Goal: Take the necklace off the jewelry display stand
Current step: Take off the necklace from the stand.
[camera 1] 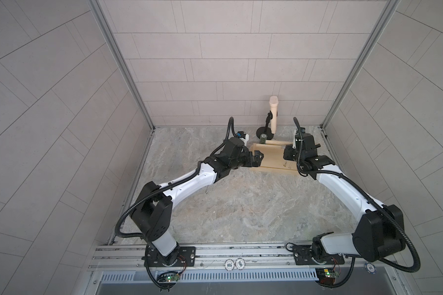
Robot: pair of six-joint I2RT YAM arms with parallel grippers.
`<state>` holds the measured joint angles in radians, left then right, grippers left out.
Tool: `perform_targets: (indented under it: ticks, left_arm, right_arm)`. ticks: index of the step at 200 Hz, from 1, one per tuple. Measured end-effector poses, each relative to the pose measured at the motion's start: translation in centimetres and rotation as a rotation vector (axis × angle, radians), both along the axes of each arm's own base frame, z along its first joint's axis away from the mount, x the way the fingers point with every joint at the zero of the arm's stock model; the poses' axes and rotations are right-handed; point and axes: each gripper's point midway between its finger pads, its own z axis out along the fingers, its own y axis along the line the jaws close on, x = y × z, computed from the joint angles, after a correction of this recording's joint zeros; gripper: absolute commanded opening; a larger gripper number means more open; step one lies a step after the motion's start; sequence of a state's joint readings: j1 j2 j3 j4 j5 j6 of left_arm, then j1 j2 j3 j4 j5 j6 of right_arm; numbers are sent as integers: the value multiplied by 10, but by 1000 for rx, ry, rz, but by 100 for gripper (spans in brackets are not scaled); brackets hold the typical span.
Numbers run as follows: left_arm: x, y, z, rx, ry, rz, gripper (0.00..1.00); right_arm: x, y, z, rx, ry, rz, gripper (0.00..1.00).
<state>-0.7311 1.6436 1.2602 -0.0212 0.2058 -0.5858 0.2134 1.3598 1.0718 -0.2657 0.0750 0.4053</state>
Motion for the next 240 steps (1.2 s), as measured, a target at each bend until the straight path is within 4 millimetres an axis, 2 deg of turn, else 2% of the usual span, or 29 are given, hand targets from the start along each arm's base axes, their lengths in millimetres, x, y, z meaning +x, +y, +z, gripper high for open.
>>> perform_targets:
  ticks: [79, 125, 189, 240]
  left_arm:
    - [-2, 2, -6, -30, 47, -2, 100]
    - [-5, 5, -15, -30, 72, 3, 100]
    - [-4, 15, -3, -37, 44, 44, 100]
    - [-1, 27, -8, -10, 34, 95, 100]
  right_arm:
    - [-7, 11, 3, 8, 11, 29, 1]
    - [-9, 24, 23, 24, -18, 64, 0]
    - [-9, 41, 46, 33, -49, 108, 0]
    - [-7, 56, 67, 47, -91, 154, 0]
